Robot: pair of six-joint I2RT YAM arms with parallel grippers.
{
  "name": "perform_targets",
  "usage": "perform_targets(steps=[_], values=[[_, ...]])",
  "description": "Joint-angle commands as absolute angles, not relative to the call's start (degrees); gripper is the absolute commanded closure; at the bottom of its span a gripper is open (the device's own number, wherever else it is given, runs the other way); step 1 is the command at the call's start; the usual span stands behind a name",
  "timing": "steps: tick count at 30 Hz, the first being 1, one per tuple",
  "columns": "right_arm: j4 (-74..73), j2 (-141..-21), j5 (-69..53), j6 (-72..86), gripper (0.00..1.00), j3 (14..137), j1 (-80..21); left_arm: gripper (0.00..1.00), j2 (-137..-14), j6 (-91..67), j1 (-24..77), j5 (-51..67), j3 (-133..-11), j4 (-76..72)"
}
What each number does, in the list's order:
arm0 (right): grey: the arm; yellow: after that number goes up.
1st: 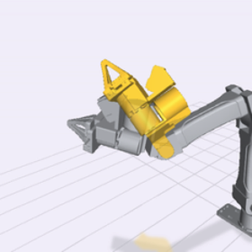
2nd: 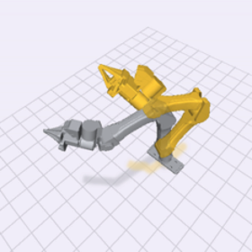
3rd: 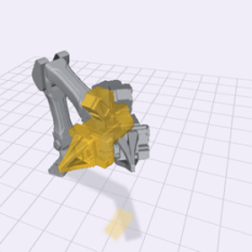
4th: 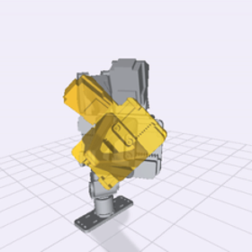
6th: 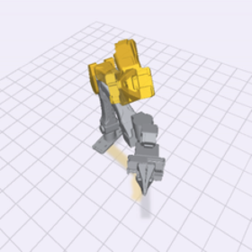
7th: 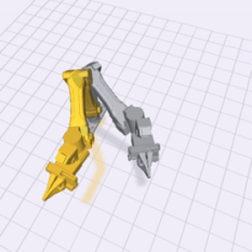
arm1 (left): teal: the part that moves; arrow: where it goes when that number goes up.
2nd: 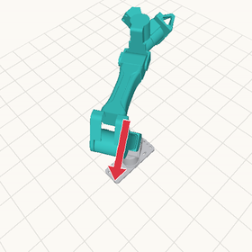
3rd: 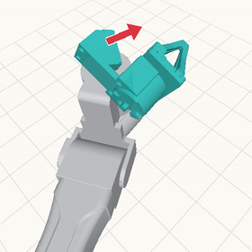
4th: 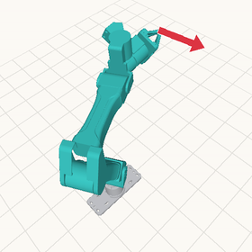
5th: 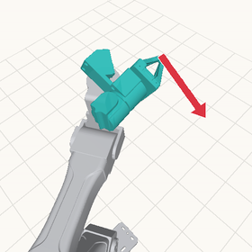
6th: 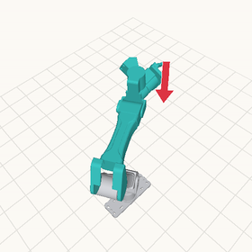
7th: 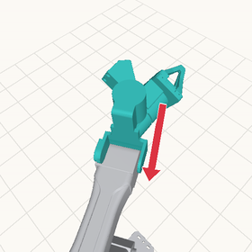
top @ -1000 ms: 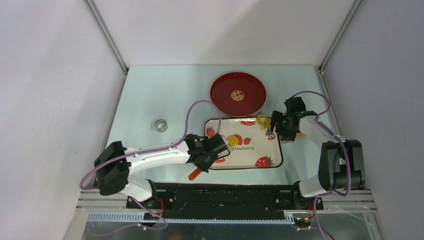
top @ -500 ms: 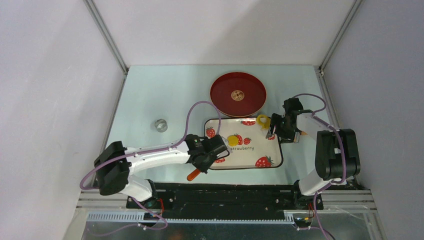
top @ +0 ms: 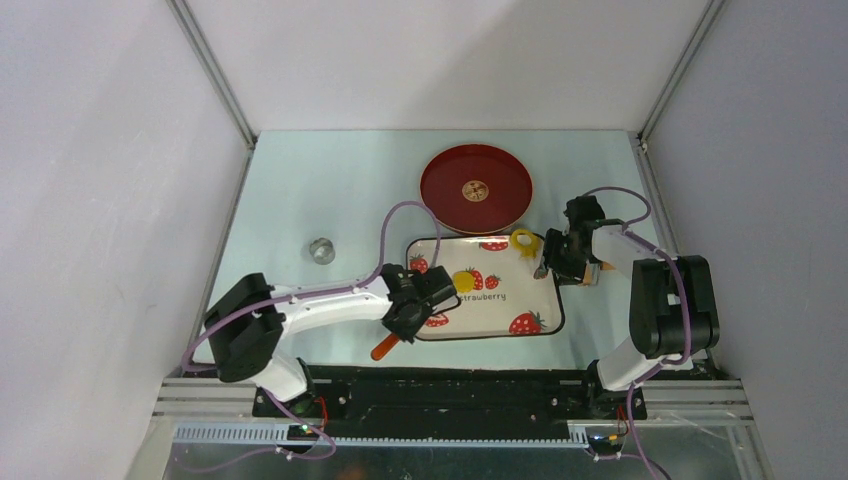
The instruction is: Roll out the dumpling wrappers from the dough
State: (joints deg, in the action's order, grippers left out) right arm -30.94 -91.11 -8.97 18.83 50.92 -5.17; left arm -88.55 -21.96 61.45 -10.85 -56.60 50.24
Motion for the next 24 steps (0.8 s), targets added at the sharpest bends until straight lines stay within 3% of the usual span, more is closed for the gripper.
perform_targets(steps=[1,7,24], values=[[-30.5,-92.1,-9.6,18.1,0.43,51.4,-6.0,1.00,-89.9,-20.5,60.7,-11.9,-59.7,50.0],[-30.6,-91.9,-10.0,17.8,0.48,51.4,-6.0,1.00,-90.4,-18.2,60.1,-10.7,-60.9,50.2],[-30.6,-91.6,-10.6,17.4,0.48,51.4,-6.0,1.00,-92.5,-13.7,60.1,-9.4,-63.9,55.7]])
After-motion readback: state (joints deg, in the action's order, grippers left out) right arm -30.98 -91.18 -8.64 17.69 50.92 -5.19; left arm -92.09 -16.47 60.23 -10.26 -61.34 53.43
